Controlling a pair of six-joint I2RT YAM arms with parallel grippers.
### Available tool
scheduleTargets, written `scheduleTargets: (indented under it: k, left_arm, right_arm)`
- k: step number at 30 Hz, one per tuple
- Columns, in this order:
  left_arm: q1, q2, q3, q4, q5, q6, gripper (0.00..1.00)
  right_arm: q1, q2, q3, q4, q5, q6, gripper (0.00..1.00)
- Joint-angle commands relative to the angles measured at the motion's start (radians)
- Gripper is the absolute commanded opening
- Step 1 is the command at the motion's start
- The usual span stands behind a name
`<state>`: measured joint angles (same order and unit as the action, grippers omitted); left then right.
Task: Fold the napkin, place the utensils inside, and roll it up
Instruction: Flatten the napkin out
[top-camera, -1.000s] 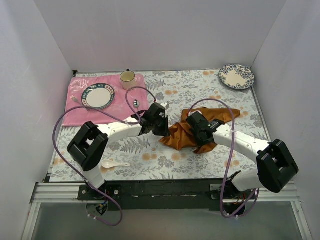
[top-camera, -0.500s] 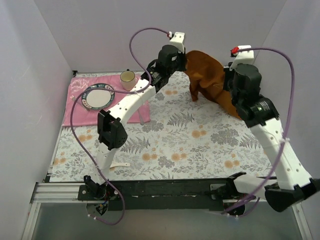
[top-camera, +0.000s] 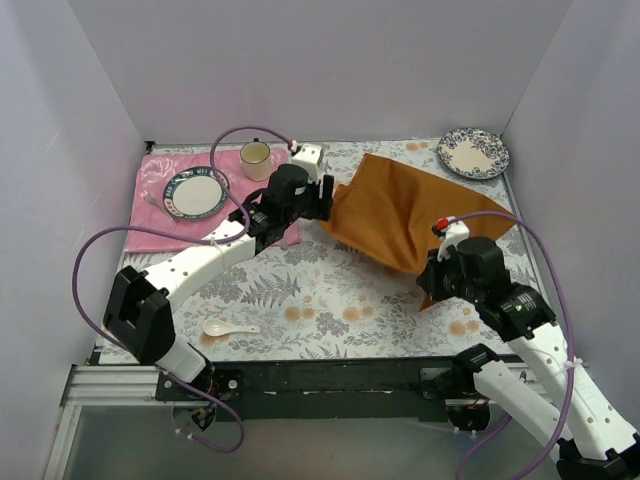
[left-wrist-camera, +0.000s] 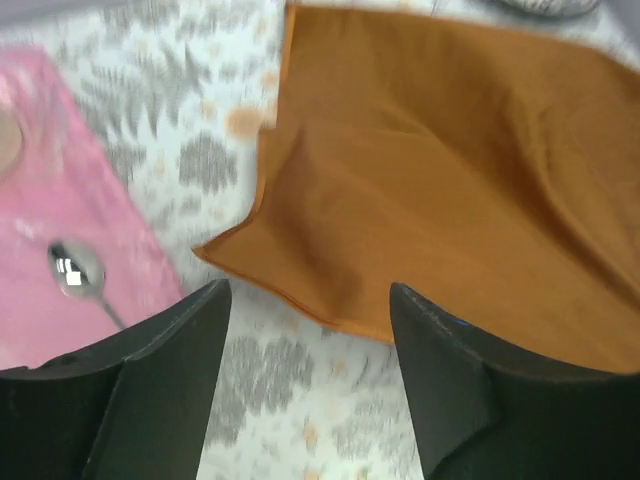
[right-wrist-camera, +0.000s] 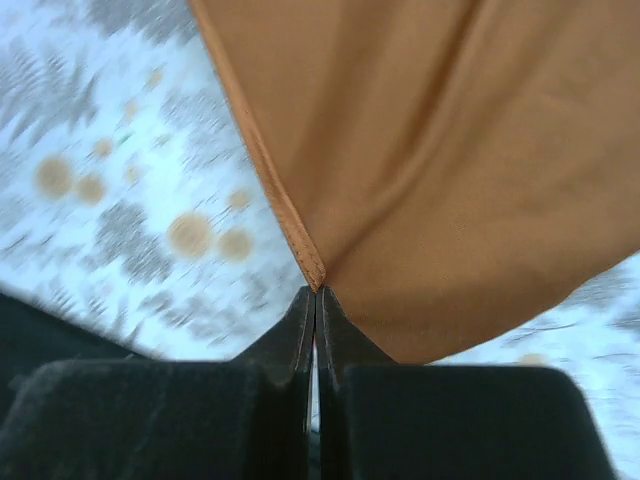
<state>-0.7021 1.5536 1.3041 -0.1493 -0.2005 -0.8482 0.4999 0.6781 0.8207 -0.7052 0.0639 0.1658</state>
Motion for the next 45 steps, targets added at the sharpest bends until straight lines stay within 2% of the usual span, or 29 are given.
scheduleTargets:
  k: [1,2,3,4,5,7,8,10,11,12,13,14,15,16,20,22,27,30,34,36,39,40,43,45]
  left_arm:
    - [0.001,-0.235,-0.165,-0.194,-0.048,-0.149,0.67]
    - [0.001,-0.269,-0.195,-0.199,-0.045,-0.164,0.75]
    - [0.001,-0.295,-0.207,-0.199,-0.031,-0.158,0.89]
    - [0.001,-0.332,-0.210,-0.202,-0.007,-0.154,0.93]
    - [0.001,-0.339,-0.209,-0.205,0.009,-0.155,0.94]
    - [0.001,-0.326,-0.206,-0.188,0.062,-0.147,0.94]
    - [0.001,-0.272,-0.195,-0.177,0.120,-0.155,0.93]
    - [0.001,-0.198,-0.171,-0.177,0.199,-0.170,0.84]
    - [0.001,-0.111,-0.152,-0.174,0.261,-0.181,0.81]
    - [0.001,-0.074,-0.146,-0.165,0.259,-0.236,0.76]
    - [0.001,-0.026,-0.138,-0.164,0.262,-0.256,0.63]
    - [0.000,0.047,-0.119,-0.159,0.262,-0.267,0.59]
    - [-0.002,0.090,-0.106,-0.161,0.247,-0.285,0.53]
    - [-0.005,0.124,-0.083,-0.197,0.221,-0.299,0.41]
    - [-0.034,0.212,-0.094,-0.193,0.098,-0.313,0.22]
    - [-0.034,0.224,-0.133,-0.188,0.059,-0.330,0.17]
    - [-0.034,0.211,-0.230,-0.197,-0.011,-0.402,0.15]
    - [-0.034,0.194,-0.290,-0.245,-0.056,-0.471,0.08]
    - [-0.034,0.146,-0.374,-0.318,-0.099,-0.545,0.04]
    - [-0.034,0.088,-0.436,-0.329,-0.091,-0.563,0.04]
    - [-0.036,-0.018,-0.486,-0.314,-0.008,-0.530,0.13]
    - [-0.039,-0.036,-0.485,-0.296,0.024,-0.513,0.23]
    - [-0.046,-0.079,-0.436,-0.268,0.156,-0.491,0.39]
    - [-0.048,-0.104,-0.399,-0.228,0.273,-0.491,0.43]
  right_arm:
    - [0.006,-0.086,-0.119,-0.019,-0.480,0.188,0.10]
    - [0.008,-0.080,-0.136,-0.025,-0.525,0.213,0.20]
    - [0.008,-0.083,-0.134,-0.045,-0.509,0.209,0.31]
    - [0.008,-0.086,-0.111,-0.056,-0.469,0.202,0.49]
    - [0.006,-0.086,-0.083,-0.075,-0.331,0.183,0.72]
    - [0.005,-0.062,0.000,-0.100,-0.181,0.157,0.80]
    - [0.006,-0.005,0.015,-0.099,-0.067,0.147,0.80]
    - [0.006,0.117,0.044,-0.079,0.035,0.149,0.82]
    - [0.005,0.155,0.046,-0.064,0.080,0.159,0.84]
    - [0.003,0.187,0.041,-0.035,0.085,0.188,0.84]
    - [0.002,0.237,0.014,0.033,0.080,0.196,0.84]
    - [0.002,0.260,-0.001,0.077,0.064,0.201,0.84]
    - [-0.012,0.284,-0.012,0.110,0.053,0.210,0.84]
    - [-0.021,0.332,-0.020,0.163,0.041,0.212,0.82]
    - [-0.052,0.451,-0.015,0.235,0.098,0.209,0.77]
    - [-0.086,0.512,-0.018,0.288,0.094,0.178,0.75]
    - [-0.119,0.653,0.047,0.334,0.143,0.092,0.73]
    - [-0.121,0.739,0.089,0.346,0.160,0.066,0.74]
    - [-0.133,0.823,0.138,0.358,0.178,0.051,0.76]
    - [-0.178,0.845,0.159,0.371,0.146,0.041,0.76]
    - [-0.221,0.906,0.248,0.395,0.103,0.009,0.80]
    - [-0.222,0.954,0.314,0.415,0.100,-0.006,0.84]
    - [-0.222,1.075,0.434,0.447,0.062,-0.054,0.91]
    - [-0.227,1.199,0.585,0.439,0.014,-0.061,0.92]
